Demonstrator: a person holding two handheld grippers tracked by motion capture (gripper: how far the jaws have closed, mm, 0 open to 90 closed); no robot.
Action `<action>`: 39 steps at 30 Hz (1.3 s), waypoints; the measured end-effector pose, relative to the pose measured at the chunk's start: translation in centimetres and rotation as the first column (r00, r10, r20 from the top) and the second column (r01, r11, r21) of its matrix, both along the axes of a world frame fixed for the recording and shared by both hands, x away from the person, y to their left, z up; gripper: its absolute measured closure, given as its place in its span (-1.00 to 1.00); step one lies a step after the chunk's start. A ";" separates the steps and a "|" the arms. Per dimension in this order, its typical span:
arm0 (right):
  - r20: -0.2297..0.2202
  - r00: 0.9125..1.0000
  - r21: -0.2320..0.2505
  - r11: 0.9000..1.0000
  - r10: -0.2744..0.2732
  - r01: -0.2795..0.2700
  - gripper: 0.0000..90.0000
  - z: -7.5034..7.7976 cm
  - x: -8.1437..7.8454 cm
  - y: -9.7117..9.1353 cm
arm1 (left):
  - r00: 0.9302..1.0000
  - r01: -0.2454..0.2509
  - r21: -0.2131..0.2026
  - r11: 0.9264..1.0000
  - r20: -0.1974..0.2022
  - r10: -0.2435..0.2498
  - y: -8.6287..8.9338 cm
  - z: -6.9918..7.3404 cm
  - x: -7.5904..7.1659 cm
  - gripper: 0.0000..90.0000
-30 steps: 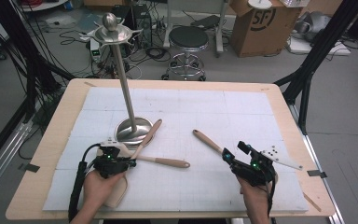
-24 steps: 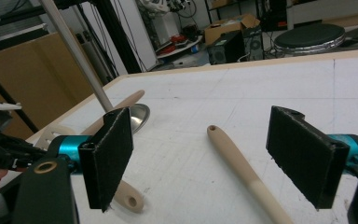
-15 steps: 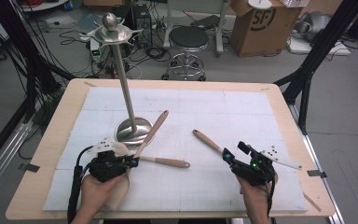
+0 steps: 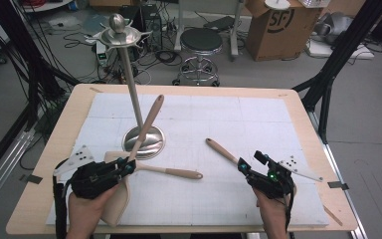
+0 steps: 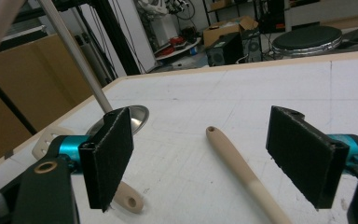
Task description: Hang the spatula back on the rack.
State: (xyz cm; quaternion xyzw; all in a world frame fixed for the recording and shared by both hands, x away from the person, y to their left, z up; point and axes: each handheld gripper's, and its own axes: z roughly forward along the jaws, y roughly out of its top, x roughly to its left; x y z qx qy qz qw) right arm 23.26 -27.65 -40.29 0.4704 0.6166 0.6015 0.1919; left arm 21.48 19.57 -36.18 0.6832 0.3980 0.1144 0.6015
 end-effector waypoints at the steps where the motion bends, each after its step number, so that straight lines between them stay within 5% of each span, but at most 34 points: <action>1: 0.001 1.000 0.000 1.000 -0.002 0.002 -0.50 0.0 0.0 0.0 | 1.000 -0.010 -0.010 1.000 0.012 0.011 0.3 0.3 -0.2 0.74; 7: 0.002 1.000 -0.003 1.000 -0.001 0.001 -0.50 0.0 0.0 0.1 | 0.994 -0.068 -0.079 0.995 0.082 0.075 2.3 1.5 -1.0 0.74; 16: -0.001 1.000 -0.002 1.000 -0.004 0.004 -0.50 0.0 0.0 0.2 | 0.982 -0.105 -0.115 0.988 0.147 0.121 4.1 2.6 -1.8 0.74; 21: -0.004 1.000 -0.003 1.000 0.000 0.000 -0.50 0.0 0.0 0.3 | 0.974 -0.111 -0.132 0.985 0.182 0.134 4.2 3.4 -2.0 0.74; 32: -0.003 1.000 -0.006 1.000 -0.002 0.002 -0.50 0.0 0.1 0.2 | 0.946 -0.145 -0.168 0.975 0.266 0.187 4.3 5.2 -2.5 0.74; 39: -0.003 1.000 0.000 1.000 -0.003 0.003 -0.51 0.0 0.0 0.2 | 0.943 -0.158 -0.163 0.974 0.266 0.197 4.0 5.7 -1.4 0.74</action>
